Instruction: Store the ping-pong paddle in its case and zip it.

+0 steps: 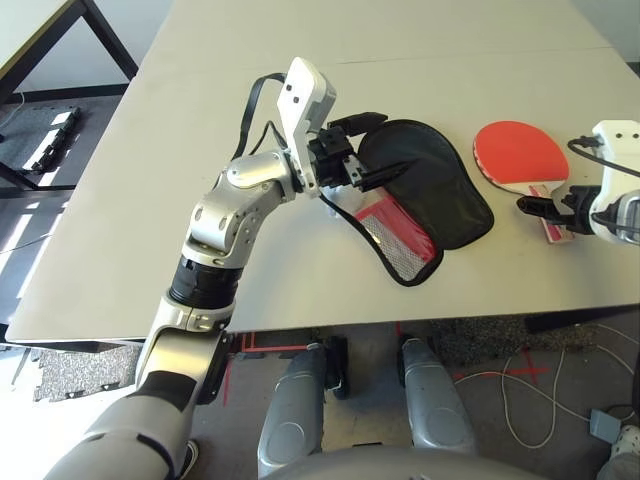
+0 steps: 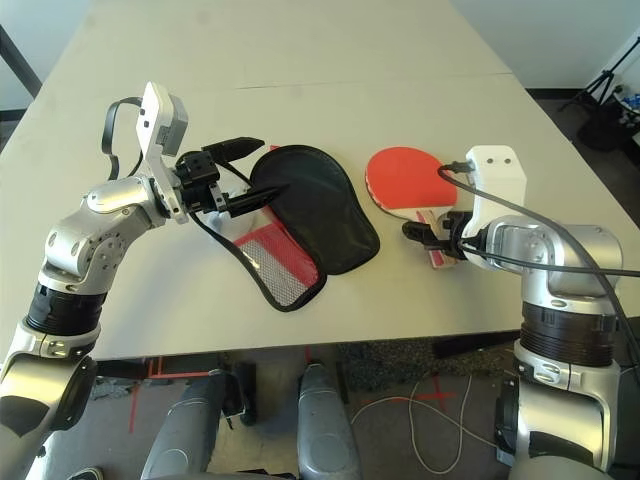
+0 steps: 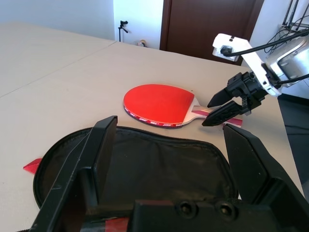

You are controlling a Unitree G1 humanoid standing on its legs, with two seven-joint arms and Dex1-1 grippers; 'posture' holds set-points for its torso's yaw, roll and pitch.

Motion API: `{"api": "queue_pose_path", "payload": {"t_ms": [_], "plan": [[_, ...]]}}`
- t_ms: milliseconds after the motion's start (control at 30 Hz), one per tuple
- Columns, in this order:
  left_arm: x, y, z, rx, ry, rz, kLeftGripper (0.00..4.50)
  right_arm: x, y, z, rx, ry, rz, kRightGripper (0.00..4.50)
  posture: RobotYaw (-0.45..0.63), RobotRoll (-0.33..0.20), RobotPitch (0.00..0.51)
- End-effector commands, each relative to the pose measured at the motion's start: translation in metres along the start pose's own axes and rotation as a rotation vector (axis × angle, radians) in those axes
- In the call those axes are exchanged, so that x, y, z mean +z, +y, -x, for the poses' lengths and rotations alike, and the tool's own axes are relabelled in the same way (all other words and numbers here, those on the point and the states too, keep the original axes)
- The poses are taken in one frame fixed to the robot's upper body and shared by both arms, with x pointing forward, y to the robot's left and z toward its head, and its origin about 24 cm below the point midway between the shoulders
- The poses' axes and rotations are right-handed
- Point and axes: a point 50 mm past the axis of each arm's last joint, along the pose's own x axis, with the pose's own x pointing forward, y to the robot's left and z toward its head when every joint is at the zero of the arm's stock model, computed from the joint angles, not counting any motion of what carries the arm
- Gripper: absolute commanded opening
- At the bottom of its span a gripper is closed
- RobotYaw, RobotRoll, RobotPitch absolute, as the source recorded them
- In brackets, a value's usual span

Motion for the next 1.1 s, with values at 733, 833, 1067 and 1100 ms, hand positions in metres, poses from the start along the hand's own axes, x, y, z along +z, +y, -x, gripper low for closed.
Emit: {"api": "queue_pose_path", "payload": {"t_ms": [733, 833, 1067, 1100], "plan": [[-0.003, -0.003, 0.004, 0.014, 0.026, -0.016, 4.50, -0.009, -0.011, -0.014, -0.047, -0.032, 0.019, 1.23, -0.12, 0.000, 0.250], [-0.004, -0.003, 0.004, 0.014, 0.028, -0.016, 4.50, -0.006, -0.009, -0.010, -0.065, -0.096, 0.032, 1.23, -0.12, 0.000, 0.252], [-0.007, -0.002, 0.005, 0.015, 0.033, -0.018, 4.50, 0.010, 0.010, 0.003, -0.053, -0.236, 0.052, 1.23, -0.12, 0.000, 0.253], [-0.007, -0.002, 0.004, 0.015, 0.034, -0.018, 4.50, 0.015, 0.017, 0.006, -0.048, -0.275, 0.054, 1.23, -0.12, 0.000, 0.253]]}}
